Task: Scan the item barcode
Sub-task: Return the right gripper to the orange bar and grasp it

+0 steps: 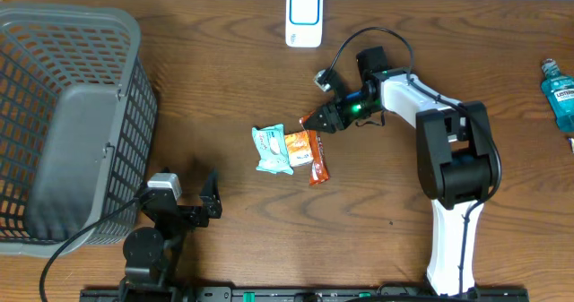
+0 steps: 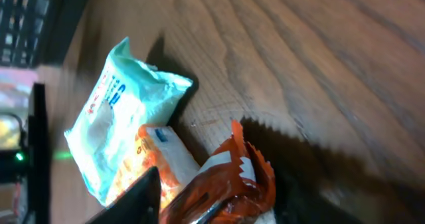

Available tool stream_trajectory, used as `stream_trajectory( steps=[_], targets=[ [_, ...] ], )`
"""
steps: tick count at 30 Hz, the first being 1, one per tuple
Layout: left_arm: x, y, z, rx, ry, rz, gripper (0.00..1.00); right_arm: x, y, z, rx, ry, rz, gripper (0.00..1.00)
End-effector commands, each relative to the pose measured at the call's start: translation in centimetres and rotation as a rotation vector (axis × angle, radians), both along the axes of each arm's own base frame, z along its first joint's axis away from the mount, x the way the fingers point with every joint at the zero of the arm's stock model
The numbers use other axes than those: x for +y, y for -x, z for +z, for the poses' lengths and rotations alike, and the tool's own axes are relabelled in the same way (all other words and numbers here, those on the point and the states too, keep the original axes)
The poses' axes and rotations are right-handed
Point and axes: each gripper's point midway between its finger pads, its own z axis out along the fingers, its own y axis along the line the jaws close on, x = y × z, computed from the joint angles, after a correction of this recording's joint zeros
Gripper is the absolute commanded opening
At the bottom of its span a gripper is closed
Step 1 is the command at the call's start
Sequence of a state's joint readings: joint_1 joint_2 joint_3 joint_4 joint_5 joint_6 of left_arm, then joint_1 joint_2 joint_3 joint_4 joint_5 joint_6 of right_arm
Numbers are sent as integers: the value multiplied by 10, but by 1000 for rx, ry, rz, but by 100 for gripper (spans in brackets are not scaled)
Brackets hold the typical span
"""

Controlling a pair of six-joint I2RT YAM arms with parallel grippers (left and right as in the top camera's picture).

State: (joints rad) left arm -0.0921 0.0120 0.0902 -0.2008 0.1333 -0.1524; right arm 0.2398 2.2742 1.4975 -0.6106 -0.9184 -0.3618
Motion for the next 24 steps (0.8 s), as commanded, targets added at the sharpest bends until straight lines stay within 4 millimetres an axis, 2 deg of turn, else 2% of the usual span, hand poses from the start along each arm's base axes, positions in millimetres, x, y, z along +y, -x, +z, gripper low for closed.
stream_trajectory(
  steps=[1,4,7,9,12,14,20,24],
  targets=[
    [-2,0,-13,28,-12,-14,98,-12,13,-44,55,113,4,22],
    [-2,0,-13,28,-12,-14,98,-12,13,-43,59,110,1,1],
    [-2,0,-13,27,-12,-14,98,-14,10,-40,97,115,-39,1],
    [-2,0,-13,28,-12,-14,98,-19,4,-31,143,121,-80,1],
    [-2,0,-13,28,-12,-14,98,-26,-2,-9,177,107,-96,1],
    [-2,0,-13,28,-12,-14,98,-29,-3,13,178,67,-72,1],
    [-2,0,-13,28,-12,-14,98,-27,20,87,107,-235,83,1],
    [-2,0,-13,28,-12,-14,98,-32,28,105,81,-331,103,1]
  ],
)
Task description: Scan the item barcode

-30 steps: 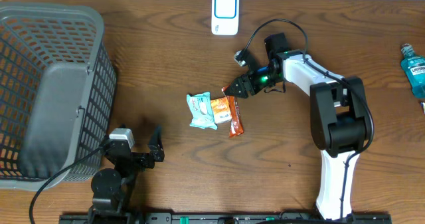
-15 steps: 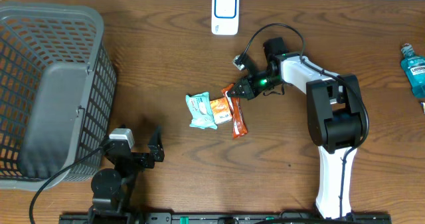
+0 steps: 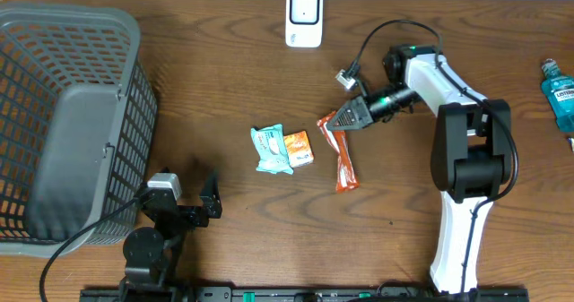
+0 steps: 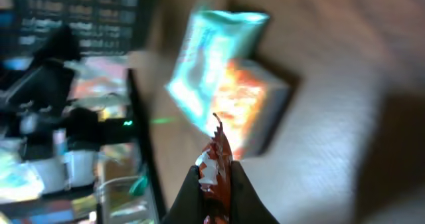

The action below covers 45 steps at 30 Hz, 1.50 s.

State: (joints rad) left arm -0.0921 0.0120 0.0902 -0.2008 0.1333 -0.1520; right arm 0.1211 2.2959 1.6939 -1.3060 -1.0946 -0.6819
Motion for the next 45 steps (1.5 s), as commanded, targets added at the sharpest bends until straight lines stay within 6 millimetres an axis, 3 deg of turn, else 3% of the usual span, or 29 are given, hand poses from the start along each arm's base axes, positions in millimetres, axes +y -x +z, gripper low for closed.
stream_trajectory(
  steps=[1,11,15,17,23,34,35,36,39,44,45],
  targets=[
    [-2,0,-13,28,-12,-14,98,7,-6,38,-198,-204,27,1],
    [-2,0,-13,28,-12,-14,98,21,15,8,-278,-135,171,1],
    [-2,0,-13,28,-12,-14,98,23,19,-22,-270,14,223,2],
    [-2,0,-13,28,-12,-14,98,29,18,-27,-229,56,199,1],
    [-2,0,-13,28,-12,-14,98,54,24,-20,-155,29,176,1],
    [-2,0,-13,28,-12,-14,98,76,26,0,-162,-111,171,4],
    [-2,0,-13,28,-12,-14,98,78,26,-1,-173,-113,175,9],
    [-2,0,-13,28,-12,-14,98,80,26,-1,-179,-114,179,22],
    [-2,0,-13,28,-12,-14,98,87,27,-1,-163,-107,176,71],
    [-2,0,-13,28,-12,-14,98,93,25,3,-176,-111,184,98],
    [-2,0,-13,28,-12,-14,98,93,24,7,-177,-111,184,99]
  ],
)
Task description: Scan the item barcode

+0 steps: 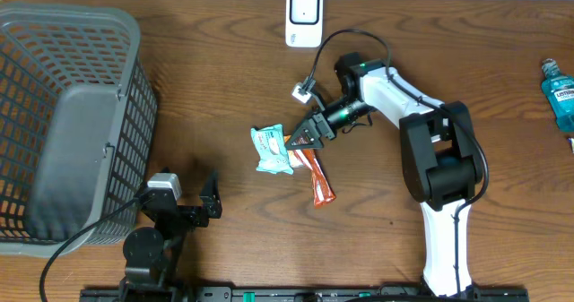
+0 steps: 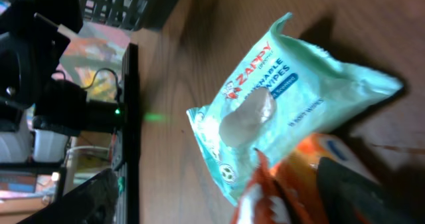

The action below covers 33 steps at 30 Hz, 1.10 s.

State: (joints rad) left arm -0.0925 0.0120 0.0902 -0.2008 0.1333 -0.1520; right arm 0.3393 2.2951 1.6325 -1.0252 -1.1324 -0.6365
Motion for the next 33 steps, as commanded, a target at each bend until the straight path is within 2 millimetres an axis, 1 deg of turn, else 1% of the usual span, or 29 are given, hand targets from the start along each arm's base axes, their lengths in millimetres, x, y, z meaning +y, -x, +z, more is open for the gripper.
stream_trajectory(
  steps=[1,4,7,10,12,15,16,17,19,21,24,26,28,31,33],
  targets=[
    [-1,0,-13,28,-12,-13,98,7,-3,26,-5,-30,-3,99],
    [-1,0,-13,28,-12,-13,98,-1,-8,30,-38,60,1,99],
    [-1,0,-13,27,-12,-13,98,-18,-15,31,-102,202,0,99],
    [-1,0,-13,28,-12,-13,98,-34,-24,39,-129,296,-54,99],
    [-1,0,-13,27,-12,-13,98,-48,-29,44,-134,359,-96,99],
    [-1,0,-13,27,-12,-13,98,-67,-25,55,-91,392,-131,99],
    [-1,0,-13,28,-12,-13,98,-76,-20,57,-66,378,-121,99],
    [-1,0,-13,28,-12,-13,98,-79,-16,57,-69,350,-99,99],
    [-1,0,-13,28,-12,-13,98,-84,-10,51,-69,304,-75,99],
    [-1,0,-13,28,-12,-13,98,-88,-2,40,-54,268,-63,99],
    [-1,0,-13,28,-12,-13,98,-94,17,16,-2,227,-61,99],
    [-1,0,-13,28,-12,-13,99,-93,30,5,5,180,-43,99],
    [-1,0,-13,28,-12,-13,98,-90,39,-5,-22,134,-21,99],
    [-1,0,-13,28,-12,-13,98,-86,48,-22,-46,126,-6,99],
    [-1,0,-13,27,-12,-13,98,-84,52,-28,-55,118,-1,96]
  ],
)
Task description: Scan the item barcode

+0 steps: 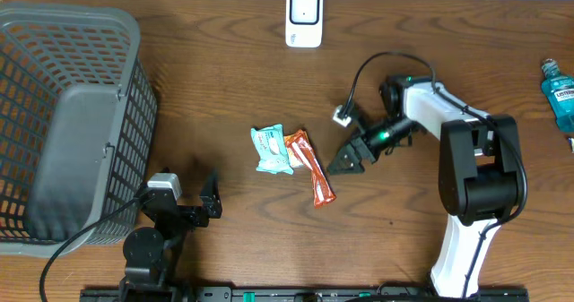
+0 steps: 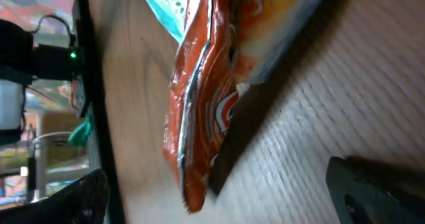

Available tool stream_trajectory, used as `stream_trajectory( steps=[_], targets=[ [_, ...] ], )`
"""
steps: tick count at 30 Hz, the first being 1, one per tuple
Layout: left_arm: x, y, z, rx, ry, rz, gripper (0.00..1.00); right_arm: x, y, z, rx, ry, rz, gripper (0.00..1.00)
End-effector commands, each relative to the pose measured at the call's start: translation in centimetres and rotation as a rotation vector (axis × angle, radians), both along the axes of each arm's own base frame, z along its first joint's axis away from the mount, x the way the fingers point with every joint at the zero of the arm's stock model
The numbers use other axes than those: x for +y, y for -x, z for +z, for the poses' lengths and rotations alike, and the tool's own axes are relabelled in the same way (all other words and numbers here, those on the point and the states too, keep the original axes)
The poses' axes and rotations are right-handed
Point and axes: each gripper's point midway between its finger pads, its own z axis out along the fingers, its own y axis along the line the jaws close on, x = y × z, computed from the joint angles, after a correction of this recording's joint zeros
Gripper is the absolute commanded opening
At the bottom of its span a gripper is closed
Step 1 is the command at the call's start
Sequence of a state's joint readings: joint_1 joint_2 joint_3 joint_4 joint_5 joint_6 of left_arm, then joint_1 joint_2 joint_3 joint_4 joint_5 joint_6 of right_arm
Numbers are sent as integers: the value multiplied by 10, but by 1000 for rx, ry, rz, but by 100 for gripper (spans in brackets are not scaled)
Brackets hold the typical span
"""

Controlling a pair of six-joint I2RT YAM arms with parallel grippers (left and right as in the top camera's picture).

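A long orange snack wrapper lies on the table, its upper end against a teal wipes pack and over a small orange pack. In the right wrist view the orange wrapper fills the top middle, lying flat. My right gripper is just right of the wrapper, low over the wood. It is open, with dark fingertips far apart and nothing between them. The white scanner stands at the far edge. My left gripper rests open near the front edge.
A large grey mesh basket fills the left side. A blue mouthwash bottle lies at the right edge. The right arm's cable loops above the table between the scanner and the wrapper.
My right gripper has moved from the wrapper's upper end, beside the wipes, to a spot right of the wrapper. The wrapper lies almost where it was. The left arm has not moved.
First my right gripper was at the wrapper's end beside the wipes. Then it was shut on the wrapper, farther right and apart from the other packs. Later the wrapper was back against the wipes with the jaws open around its end. Now the gripper is off it.
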State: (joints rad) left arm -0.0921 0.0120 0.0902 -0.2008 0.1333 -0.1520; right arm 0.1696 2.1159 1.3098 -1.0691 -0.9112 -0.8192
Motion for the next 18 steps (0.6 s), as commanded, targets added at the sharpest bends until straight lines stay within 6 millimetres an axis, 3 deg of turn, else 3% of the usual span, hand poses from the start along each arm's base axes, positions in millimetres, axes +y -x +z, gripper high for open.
stream_trajectory(
  steps=[1,6,7,8,18],
  targets=[
    [-2,0,-13,28,-12,-14,98,12,8,-1,-39,-84,33,94],
    [-2,0,-13,27,-12,-14,98,16,6,1,-52,-119,23,74],
    [-2,0,-13,28,-12,-14,98,16,5,1,-59,-123,22,59],
    [-2,0,-13,27,-12,-14,98,18,5,1,-61,-128,23,54],
    [-2,0,-13,28,-12,-14,98,34,10,-18,-11,-117,31,53]
  ],
)
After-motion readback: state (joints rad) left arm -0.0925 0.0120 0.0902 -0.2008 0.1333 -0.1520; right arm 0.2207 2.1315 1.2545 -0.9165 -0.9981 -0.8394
